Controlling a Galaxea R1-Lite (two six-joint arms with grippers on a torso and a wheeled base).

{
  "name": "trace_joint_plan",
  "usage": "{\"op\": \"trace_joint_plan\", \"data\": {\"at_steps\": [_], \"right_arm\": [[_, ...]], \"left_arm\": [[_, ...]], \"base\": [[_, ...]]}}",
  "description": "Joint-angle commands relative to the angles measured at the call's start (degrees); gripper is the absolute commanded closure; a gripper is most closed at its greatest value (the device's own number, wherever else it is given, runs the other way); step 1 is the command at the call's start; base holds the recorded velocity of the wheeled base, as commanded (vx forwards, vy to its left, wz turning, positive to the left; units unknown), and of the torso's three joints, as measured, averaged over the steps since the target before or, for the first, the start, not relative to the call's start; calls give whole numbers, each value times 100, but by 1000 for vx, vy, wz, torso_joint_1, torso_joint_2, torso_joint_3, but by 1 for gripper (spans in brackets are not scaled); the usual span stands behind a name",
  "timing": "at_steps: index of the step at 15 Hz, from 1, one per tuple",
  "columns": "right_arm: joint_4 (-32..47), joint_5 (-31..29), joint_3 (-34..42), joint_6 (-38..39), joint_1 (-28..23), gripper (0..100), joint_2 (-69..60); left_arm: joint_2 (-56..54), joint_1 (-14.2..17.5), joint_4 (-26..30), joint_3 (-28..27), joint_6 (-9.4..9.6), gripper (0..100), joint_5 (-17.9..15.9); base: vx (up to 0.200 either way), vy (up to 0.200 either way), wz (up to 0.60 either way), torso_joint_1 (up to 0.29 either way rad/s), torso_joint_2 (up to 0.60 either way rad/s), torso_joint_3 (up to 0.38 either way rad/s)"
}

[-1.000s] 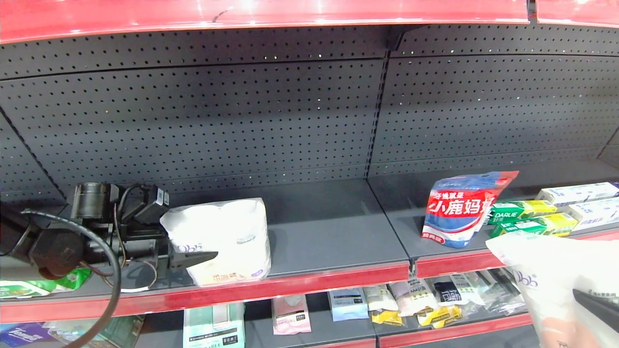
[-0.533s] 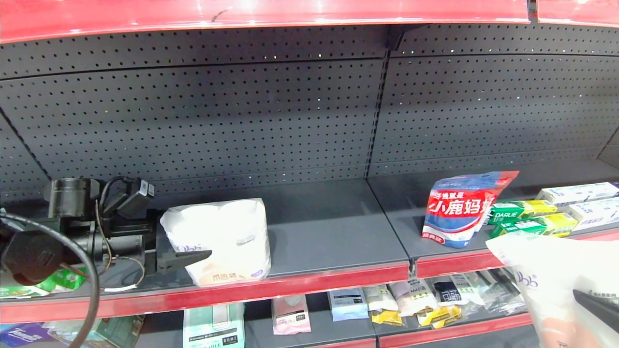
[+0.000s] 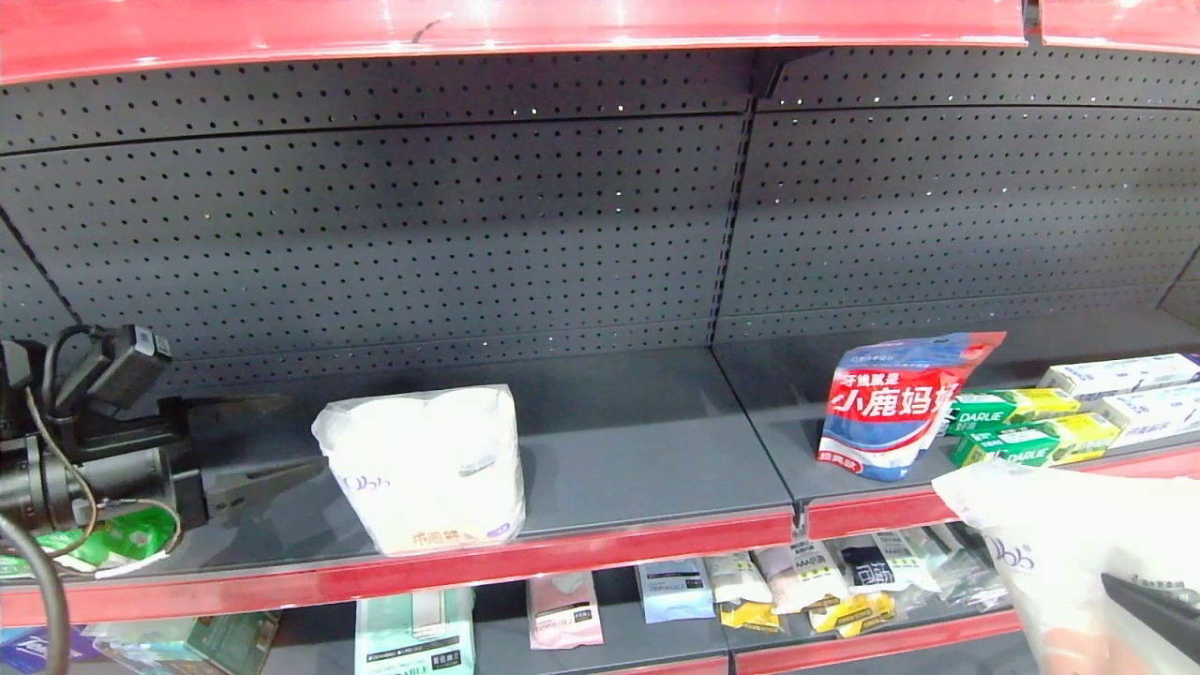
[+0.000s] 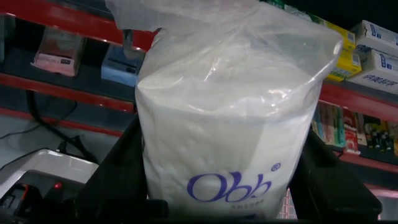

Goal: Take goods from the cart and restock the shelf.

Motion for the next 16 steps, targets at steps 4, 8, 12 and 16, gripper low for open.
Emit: {"op": "trace_joint_plan", "data": {"at_steps": [4,8,12,16], "right_arm": [[-29,105,1,3,7,100,-3],[-29,175,10,12,113,100,-47],[-47,193,97,47,368,100,-11],[-56,378,177,82,350,100,-20]], "left_arm": [[-1856,250,-201,990,-1243,0,2367],[-3008,233,-201,1570,-1946,0,4582],[-4080,224,-175,2045,-1656,0,6551],[-4827,-594,-95,2449,-980,0,6076]], "base": [[0,0,0,0,0,0],[0,0,0,0,0,0],[0,0,0,0,0,0],[0,0,0,0,0,0]]}}
